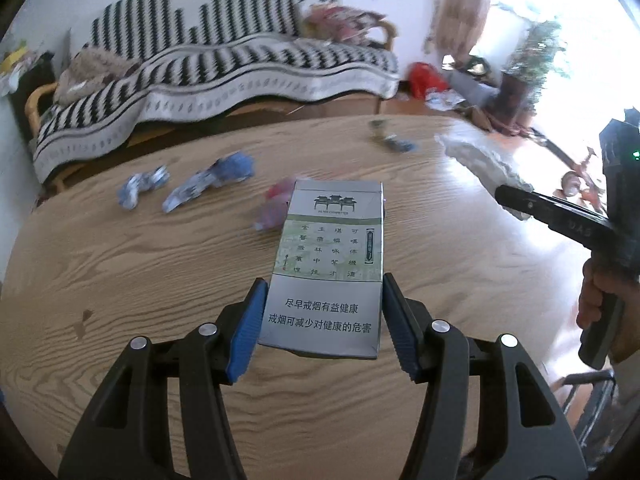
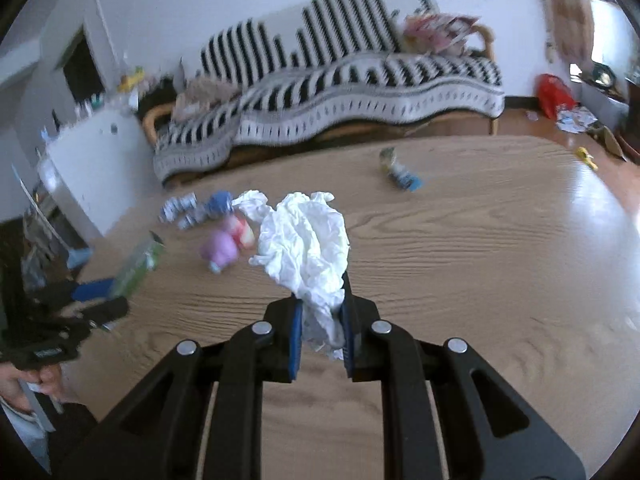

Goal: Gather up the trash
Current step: 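Carry the cigarette box and tissue over the bin and open both tools, then grasp the crumpled foil wrapper with the left tool while the right tool grasps the pink toy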

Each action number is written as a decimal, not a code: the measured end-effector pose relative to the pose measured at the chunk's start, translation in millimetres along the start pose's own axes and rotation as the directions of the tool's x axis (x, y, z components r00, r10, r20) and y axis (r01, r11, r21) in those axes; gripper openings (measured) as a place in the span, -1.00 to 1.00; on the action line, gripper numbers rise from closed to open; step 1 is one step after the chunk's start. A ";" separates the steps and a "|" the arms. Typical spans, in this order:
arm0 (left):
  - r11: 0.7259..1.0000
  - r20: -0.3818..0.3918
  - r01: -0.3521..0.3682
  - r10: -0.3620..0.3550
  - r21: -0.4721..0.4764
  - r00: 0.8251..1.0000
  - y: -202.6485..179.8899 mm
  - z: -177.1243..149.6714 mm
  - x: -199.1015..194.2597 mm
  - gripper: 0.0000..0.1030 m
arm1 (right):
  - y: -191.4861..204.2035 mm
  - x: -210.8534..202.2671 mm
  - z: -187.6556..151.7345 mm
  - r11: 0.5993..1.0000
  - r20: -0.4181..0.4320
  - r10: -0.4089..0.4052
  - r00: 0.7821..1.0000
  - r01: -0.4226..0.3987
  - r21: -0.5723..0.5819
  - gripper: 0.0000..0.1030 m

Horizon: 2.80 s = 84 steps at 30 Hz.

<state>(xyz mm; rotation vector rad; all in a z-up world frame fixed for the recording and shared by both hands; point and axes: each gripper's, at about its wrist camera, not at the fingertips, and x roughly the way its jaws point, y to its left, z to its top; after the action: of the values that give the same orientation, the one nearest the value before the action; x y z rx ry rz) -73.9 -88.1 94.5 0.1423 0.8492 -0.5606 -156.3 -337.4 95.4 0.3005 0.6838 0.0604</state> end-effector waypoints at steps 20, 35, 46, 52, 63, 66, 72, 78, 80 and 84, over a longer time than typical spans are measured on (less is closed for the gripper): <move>0.896 -0.354 0.410 -0.333 0.169 0.874 -258.9 -181.1 14.5 0.09 | -101.4 -193.5 -254.6 0.904 -0.184 -0.134 0.974 0.196 0.379 -0.69; 0.912 -0.498 0.394 -0.289 0.117 0.817 -281.1 -217.1 72.2 0.09 | -126.9 -165.6 -313.5 0.839 -0.290 -0.094 0.952 0.232 0.491 -0.69; 0.914 -0.500 0.387 -0.282 0.118 0.819 -281.2 -215.1 71.8 0.09 | -128.9 -150.3 -304.5 0.840 -0.297 -0.080 0.952 0.225 0.494 -0.69; 0.931 -0.498 0.336 -0.227 0.140 0.837 -283.1 -215.6 74.7 0.16 | -134.1 -147.9 -305.4 0.816 -0.293 -0.030 0.956 0.193 0.545 -0.41; 0.918 -0.419 0.362 -0.269 0.162 0.868 -280.1 -203.4 50.9 0.88 | -143.2 -170.2 -285.2 0.790 -0.243 -0.095 0.965 0.222 0.572 0.87; 0.905 -0.311 0.398 -0.339 0.151 0.888 -266.0 -184.3 14.6 0.88 | -135.1 -175.3 -273.1 0.812 -0.201 -0.111 0.973 0.205 0.547 0.87; 0.960 -0.122 0.276 -0.269 0.044 0.955 -176.7 -125.3 -19.3 0.88 | -96.1 -160.4 -214.9 0.899 -0.129 -0.189 0.974 0.224 0.375 0.87; 0.985 -0.059 0.099 -0.108 -0.140 0.992 -50.2 -97.0 -14.3 0.88 | -29.2 -121.4 -142.5 0.962 0.006 -0.224 0.975 0.220 0.161 0.87; 0.984 -0.057 0.043 -0.054 -0.174 0.997 -13.9 -90.2 -11.9 0.88 | -8.2 -97.2 -124.7 0.977 0.003 -0.174 0.985 0.173 0.123 0.87; 0.972 -0.042 -0.052 0.044 -0.231 0.998 63.6 -68.9 -15.0 0.88 | 29.4 -47.4 -93.3 0.991 -0.030 -0.131 0.991 0.132 0.032 0.87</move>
<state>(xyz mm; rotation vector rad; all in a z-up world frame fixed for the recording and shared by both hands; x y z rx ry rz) -94.8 -4.9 53.8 -0.0408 0.9379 -0.4105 -250.6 -292.9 64.6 0.2866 0.7317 -0.0726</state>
